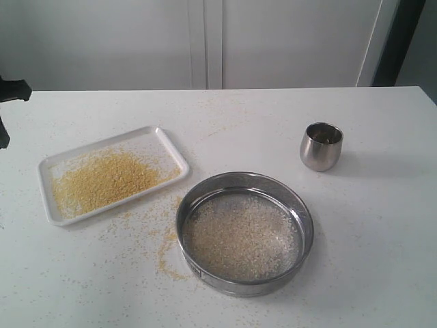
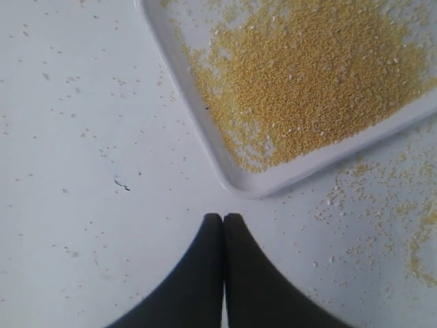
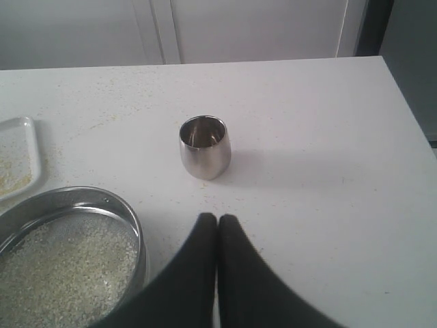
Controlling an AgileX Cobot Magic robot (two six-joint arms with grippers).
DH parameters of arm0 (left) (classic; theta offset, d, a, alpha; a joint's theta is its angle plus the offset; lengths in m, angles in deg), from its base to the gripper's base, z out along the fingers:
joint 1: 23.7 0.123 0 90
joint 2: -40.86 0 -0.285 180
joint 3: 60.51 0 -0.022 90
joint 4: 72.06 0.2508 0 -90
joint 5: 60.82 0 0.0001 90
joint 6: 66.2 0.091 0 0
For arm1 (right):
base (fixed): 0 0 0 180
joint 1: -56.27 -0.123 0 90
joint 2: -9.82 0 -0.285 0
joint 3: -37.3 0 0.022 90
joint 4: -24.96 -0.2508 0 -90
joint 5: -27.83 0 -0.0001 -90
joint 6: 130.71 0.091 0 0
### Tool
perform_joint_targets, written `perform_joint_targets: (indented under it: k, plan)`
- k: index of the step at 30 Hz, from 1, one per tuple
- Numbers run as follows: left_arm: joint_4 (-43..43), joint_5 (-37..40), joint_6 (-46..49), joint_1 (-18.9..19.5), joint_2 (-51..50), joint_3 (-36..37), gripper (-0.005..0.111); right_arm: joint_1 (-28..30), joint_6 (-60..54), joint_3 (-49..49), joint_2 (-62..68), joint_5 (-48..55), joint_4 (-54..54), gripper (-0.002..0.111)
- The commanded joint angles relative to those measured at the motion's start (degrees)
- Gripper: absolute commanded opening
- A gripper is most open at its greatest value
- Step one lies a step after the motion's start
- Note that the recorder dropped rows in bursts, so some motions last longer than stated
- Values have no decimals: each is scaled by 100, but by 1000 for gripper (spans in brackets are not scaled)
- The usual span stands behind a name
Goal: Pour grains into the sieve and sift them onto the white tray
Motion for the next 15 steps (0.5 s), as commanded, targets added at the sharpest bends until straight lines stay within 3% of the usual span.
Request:
perform_joint_targets:
  k: [1,7,15]
  plan:
    - [-90,92,93,21,275,116,0,43,-7,22,-26,-48,-18,0]
    - [-3,-197,93,21,795,601,0,43,-7,22,-26,-48,-18,0]
    - [18,-748,160,21,2014,1784,0,43,-7,22,-26,-48,-18,0]
